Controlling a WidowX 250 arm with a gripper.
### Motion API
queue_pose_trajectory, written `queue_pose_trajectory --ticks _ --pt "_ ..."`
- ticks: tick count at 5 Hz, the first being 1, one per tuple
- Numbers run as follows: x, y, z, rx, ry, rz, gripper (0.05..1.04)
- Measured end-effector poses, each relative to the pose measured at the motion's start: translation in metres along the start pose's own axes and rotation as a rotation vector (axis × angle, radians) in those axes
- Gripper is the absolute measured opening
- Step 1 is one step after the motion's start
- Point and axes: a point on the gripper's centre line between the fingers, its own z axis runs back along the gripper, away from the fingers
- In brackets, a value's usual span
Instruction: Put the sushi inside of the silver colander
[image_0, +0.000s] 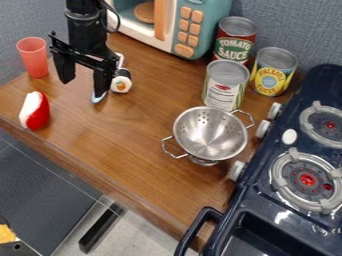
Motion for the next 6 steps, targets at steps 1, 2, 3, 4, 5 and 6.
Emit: queue_pose_trajectory --ticks 1,2,3,4,5,6 --pt "-0.003 -0.003 -0.011 -0.015 0.036 0.006 1.001" --pt "0.017 0.002 -0.011 -0.033 0.025 0.044 1.001" --pt "0.030 0.010 -0.009 -0.029 0.008 0.078 1.001" --pt "0.031 0.013 -0.008 -0.014 0.002 0.090 1.001" --pt "0.038 0.012 -0.008 0.017 -0.031 0.078 1.001" --pt "0.045 0.006 -0.012 -0.006 -0.081 0.055 1.001"
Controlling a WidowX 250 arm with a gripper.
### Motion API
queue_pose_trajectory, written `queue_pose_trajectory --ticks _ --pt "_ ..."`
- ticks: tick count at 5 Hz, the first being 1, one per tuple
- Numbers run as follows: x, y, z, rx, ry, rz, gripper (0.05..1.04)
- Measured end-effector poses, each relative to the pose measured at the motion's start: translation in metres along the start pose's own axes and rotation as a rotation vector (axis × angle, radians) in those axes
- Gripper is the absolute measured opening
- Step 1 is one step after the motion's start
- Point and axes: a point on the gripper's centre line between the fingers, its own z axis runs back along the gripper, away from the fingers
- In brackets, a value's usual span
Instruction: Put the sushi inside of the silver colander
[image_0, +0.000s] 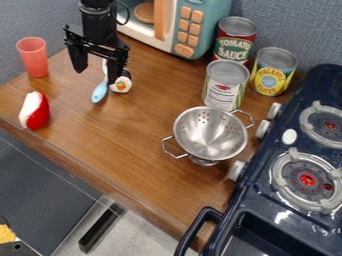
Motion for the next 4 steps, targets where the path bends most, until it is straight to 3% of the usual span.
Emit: queue_pose_trajectory --ticks 2,4 --pt "0.024 -0.008 -0.008 -0.058 -0.031 -0.019 1.001" --pt "0.036 -0.006 -0.013 -0.056 -0.034 0.017 1.001"
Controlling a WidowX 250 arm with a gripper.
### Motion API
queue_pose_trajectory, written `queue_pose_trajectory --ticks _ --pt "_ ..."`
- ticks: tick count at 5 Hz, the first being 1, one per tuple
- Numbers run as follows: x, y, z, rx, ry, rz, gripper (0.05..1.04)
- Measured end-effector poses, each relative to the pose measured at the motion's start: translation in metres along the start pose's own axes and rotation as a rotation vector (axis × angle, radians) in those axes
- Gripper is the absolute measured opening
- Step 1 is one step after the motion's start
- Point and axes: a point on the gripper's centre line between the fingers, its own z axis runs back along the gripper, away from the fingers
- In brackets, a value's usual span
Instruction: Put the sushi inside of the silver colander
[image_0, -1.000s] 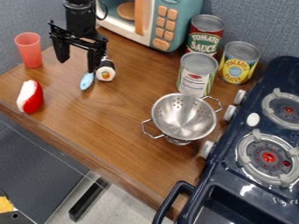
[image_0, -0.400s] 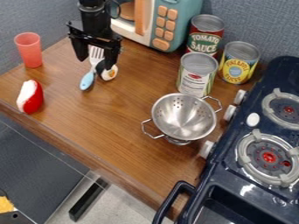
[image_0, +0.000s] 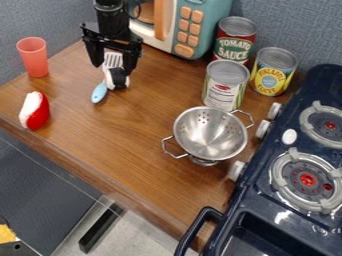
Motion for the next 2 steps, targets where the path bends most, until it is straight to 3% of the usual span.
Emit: queue_pose_trajectory --ticks 2 --pt "-0.015 -0.002 -0.012 0.003 0.018 -0.010 1.001"
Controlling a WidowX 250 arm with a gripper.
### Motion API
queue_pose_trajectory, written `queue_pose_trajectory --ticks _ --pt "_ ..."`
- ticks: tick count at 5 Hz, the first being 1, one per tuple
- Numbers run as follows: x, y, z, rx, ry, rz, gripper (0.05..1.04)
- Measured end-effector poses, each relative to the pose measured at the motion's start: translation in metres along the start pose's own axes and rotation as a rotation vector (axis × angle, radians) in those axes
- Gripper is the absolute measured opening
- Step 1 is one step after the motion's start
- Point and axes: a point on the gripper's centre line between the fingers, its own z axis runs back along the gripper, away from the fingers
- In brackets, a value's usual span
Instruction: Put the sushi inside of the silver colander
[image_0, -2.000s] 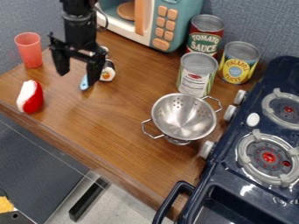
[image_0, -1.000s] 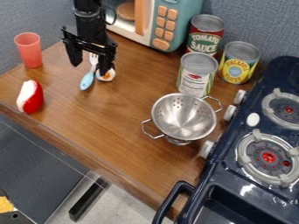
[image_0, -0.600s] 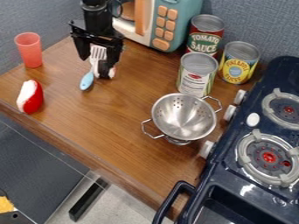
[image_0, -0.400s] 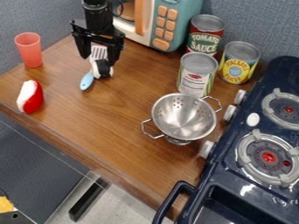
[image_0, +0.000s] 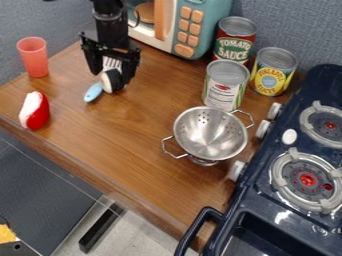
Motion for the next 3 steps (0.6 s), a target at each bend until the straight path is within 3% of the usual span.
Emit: queue_pose_trajectory --ticks 1,2,3 --pt "-0.0046 -0.0023 0.0095 -0.003 -0.026 -0.010 0.972" --pt "-0.0078 -0.0038 0.0077 -0.013 -0.019 -0.012 0.840" --pt "-0.0099 -0.0062 0.0069 -0.027 -0.014 -0.023 0.559"
